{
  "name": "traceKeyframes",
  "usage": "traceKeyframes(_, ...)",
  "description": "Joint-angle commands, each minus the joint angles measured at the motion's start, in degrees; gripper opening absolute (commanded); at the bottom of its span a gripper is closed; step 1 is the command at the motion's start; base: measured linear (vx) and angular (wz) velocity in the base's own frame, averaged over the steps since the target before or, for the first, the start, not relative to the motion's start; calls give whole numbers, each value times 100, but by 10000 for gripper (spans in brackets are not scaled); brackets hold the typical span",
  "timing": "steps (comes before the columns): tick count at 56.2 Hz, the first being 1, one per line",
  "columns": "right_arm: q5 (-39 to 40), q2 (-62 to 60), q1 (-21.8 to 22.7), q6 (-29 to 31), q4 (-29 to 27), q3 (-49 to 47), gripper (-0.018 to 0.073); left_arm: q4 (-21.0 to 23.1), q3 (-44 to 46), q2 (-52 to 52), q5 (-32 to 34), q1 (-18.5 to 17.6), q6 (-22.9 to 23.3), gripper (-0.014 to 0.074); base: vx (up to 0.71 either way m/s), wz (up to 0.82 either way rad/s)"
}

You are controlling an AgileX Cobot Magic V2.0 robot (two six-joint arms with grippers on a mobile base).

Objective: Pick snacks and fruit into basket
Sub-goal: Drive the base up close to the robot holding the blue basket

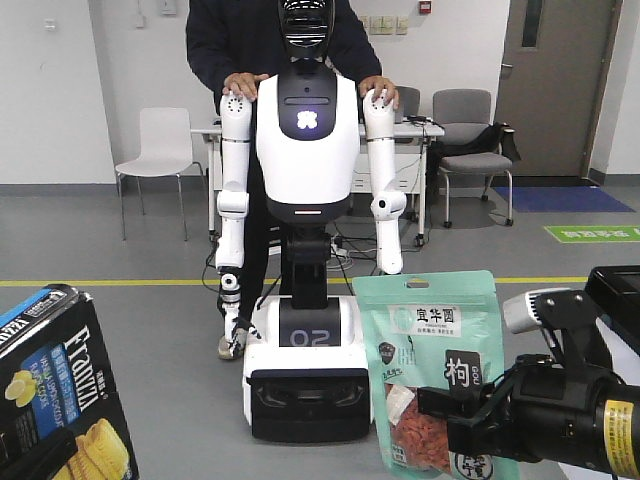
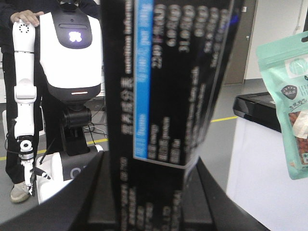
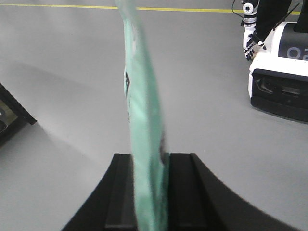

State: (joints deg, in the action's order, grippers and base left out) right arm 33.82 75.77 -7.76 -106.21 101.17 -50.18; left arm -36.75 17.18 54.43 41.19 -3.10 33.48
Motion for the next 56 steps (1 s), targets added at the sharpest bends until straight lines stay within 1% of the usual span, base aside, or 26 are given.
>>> traceKeyframes(1,-41,-180,17,70,-269,-168,-10,221,165,-64,504,10,41,3,49,-3)
traceKeyframes(35,-41,-180,17,70,-272,-168,-10,221,165,-64,504,10,41,3,46,-2)
traceKeyframes(56,-41,-180,17,70,-272,-168,-10,221,165,-64,504,10,41,3,40,-1)
